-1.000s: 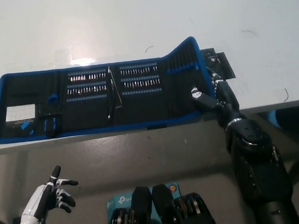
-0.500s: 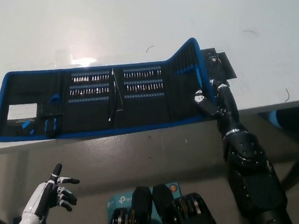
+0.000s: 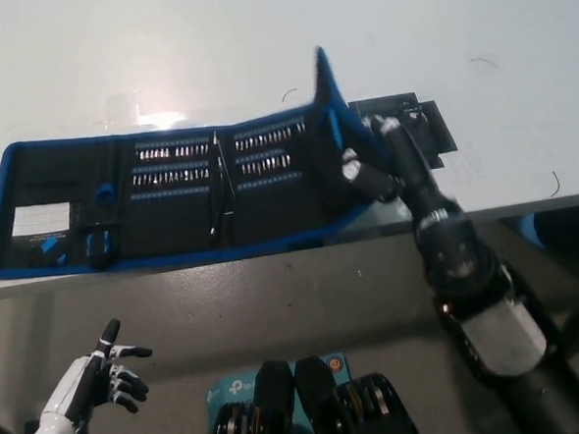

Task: The robot uses its right hand to lift an edge of the toolkit kept in middle of the desk and make one fold in it

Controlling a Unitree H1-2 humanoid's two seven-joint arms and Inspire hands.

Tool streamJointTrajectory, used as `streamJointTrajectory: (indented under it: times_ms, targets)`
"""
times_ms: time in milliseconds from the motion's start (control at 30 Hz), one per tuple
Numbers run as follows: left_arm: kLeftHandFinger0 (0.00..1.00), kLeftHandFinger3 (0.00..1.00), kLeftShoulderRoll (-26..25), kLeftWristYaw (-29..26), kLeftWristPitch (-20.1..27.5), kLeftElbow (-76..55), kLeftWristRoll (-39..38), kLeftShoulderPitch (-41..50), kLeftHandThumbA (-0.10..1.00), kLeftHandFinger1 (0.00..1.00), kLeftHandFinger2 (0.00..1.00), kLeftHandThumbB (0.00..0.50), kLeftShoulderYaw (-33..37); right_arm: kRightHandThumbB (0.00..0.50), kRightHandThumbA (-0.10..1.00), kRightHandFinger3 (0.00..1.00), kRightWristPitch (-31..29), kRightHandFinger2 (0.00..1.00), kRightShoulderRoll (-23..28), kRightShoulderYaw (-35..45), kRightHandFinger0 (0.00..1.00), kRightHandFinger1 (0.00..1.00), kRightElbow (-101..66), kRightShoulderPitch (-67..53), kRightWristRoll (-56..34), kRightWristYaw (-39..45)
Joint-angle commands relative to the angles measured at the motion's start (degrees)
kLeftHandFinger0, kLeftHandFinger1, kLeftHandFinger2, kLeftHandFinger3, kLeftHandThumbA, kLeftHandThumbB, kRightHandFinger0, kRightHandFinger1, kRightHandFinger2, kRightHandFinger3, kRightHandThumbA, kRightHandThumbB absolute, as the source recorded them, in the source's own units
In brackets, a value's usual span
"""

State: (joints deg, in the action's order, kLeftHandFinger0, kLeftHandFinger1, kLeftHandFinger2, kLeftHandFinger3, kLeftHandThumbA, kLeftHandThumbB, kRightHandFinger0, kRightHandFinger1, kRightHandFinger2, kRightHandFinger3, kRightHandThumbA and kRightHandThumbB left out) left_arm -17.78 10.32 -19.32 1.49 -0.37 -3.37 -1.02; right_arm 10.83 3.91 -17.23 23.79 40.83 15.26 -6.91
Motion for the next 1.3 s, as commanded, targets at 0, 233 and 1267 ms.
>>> streamJointTrajectory:
  times_ms: [0, 233, 1267]
  targets:
    - [0.40, 0.57, -1.81, 0.79, -0.47, -1.89, 0.61, -0.62, 1.00, 0.39, 0.33, 0.460, 0.11, 0.150, -0.10, 0.27, 3.84, 0.33, 1.58, -11.50, 0.00, 0.07, -3.27, 9.67, 13.70, 8.30]
    - [0.43, 0.56, -1.27, 0.74, -0.88, -1.66, 0.36, -1.71, 1.00, 0.40, 0.34, 0.460, 0.45, 0.279, -0.08, 0.40, 4.56, 0.22, 1.66, -24.73, 0.00, 0.02, -0.22, 10.26, 21.62, 11.60]
    - [0.35, 0.57, -1.14, 0.81, -0.50, -1.69, 0.63, -2.93, 1.00, 0.38, 0.32, 0.368, 1.01, 0.361, 0.21, 1.00, 5.35, 1.00, -3.18, -31.27, 1.00, 1.00, 13.76, 2.84, 30.76, 11.60]
